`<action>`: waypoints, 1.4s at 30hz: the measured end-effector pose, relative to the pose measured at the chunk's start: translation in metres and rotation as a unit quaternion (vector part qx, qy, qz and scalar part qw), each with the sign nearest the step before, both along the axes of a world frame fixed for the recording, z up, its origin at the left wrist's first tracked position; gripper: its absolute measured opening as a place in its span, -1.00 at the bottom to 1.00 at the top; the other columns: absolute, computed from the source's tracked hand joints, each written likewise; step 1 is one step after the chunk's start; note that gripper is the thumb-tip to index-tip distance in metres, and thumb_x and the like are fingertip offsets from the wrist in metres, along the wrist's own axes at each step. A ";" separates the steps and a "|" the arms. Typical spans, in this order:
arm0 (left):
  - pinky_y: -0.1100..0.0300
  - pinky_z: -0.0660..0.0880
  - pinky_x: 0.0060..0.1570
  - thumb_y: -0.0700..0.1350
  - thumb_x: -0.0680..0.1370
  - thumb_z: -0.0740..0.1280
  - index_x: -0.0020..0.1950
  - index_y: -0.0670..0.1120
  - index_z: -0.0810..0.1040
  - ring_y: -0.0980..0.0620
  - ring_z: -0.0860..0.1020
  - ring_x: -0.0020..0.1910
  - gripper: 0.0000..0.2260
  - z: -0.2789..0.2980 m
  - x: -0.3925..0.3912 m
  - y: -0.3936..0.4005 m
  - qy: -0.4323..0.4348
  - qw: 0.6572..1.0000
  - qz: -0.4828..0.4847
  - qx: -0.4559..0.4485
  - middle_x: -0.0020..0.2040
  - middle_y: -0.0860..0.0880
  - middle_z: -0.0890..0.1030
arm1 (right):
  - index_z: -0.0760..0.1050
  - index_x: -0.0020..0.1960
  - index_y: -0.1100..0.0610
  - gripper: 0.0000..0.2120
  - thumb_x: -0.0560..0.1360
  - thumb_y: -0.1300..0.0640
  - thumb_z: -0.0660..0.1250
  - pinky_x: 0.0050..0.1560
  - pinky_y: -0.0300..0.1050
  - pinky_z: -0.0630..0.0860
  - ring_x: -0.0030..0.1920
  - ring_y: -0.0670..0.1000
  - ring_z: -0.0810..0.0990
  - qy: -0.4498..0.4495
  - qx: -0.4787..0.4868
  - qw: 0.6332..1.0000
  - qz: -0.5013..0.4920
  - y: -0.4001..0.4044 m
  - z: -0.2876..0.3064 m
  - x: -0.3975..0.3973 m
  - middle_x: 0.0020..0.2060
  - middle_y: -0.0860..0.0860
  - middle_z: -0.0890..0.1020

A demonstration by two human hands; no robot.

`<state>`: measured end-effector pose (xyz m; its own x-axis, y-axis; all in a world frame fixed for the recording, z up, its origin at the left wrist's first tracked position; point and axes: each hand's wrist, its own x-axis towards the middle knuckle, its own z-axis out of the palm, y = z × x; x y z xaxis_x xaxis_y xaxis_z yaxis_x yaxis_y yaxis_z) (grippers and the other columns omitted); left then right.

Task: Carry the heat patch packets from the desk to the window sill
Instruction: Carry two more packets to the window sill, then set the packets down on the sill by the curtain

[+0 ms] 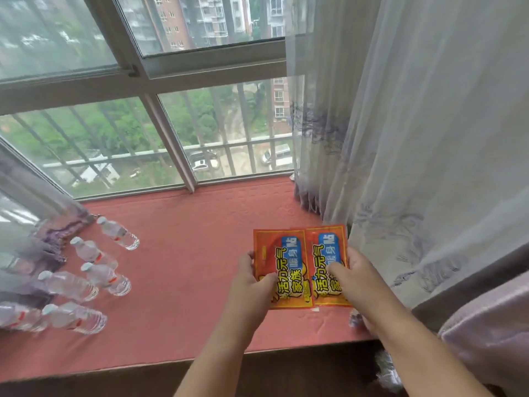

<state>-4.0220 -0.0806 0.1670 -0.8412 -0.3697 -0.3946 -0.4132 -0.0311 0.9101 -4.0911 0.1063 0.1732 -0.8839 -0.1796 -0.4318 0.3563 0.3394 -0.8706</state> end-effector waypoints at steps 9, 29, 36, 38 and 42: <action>0.03 0.68 -0.03 -0.26 0.60 0.32 0.26 0.13 0.44 0.10 0.72 -0.05 -0.65 -0.071 -0.060 -0.018 -0.070 0.993 -0.088 -0.025 0.03 0.11 0.71 | 0.57 0.09 -0.10 -0.85 0.58 0.05 0.26 0.06 0.20 0.70 -0.05 0.02 0.78 -0.066 0.044 0.994 -0.073 -0.019 -0.072 -0.030 -0.05 -0.04 0.77; -0.01 0.67 0.05 0.00 0.44 0.30 0.26 0.10 0.58 0.09 0.69 0.02 -0.61 -0.267 -0.108 0.014 -0.214 0.968 -0.129 -0.034 0.15 0.02 0.65 | 0.46 0.02 -0.17 -0.81 0.64 0.13 0.35 0.20 0.15 0.65 0.07 -0.06 0.69 -0.161 0.130 0.977 -0.048 -0.019 -0.242 -0.069 0.03 -0.18 0.67; 0.02 0.66 0.07 -0.21 0.57 0.30 0.13 0.08 0.58 0.08 0.71 -0.04 -0.77 -0.314 -0.142 0.050 -0.231 0.960 -0.159 -0.003 0.02 0.06 0.72 | 0.53 0.20 -0.08 -0.77 0.62 0.18 0.30 0.07 0.06 0.69 0.01 -0.01 0.71 -0.154 0.151 0.972 -0.093 0.011 -0.301 -0.095 0.04 -0.07 0.71; 0.03 0.66 0.05 -0.22 0.57 0.32 0.16 0.03 0.59 0.07 0.71 -0.04 -0.78 -0.333 -0.149 0.061 -0.236 0.958 -0.161 -0.003 0.01 0.04 0.71 | 0.48 0.38 -0.05 -0.62 0.59 0.17 0.34 0.14 0.08 0.66 0.08 0.00 0.69 -0.132 0.188 0.969 -0.094 0.022 -0.321 -0.102 0.13 -0.07 0.69; -0.08 0.64 0.09 -0.11 0.55 0.39 0.19 0.00 0.57 -0.01 0.70 0.00 -0.79 -0.370 -0.155 0.078 -0.238 0.957 -0.163 -0.028 0.03 0.00 0.69 | 0.33 0.50 -0.02 -0.46 0.57 0.19 0.39 0.21 0.15 0.61 0.17 0.10 0.66 -0.115 0.233 0.960 -0.102 0.034 -0.349 -0.111 0.25 0.00 0.64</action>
<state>-4.1769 -0.0022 -0.2029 -0.6461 -0.1507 -0.7483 -0.7603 0.2131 0.6136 -4.2017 0.1408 -0.1761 -0.7512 0.2474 -0.6120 0.6219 0.5760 -0.5305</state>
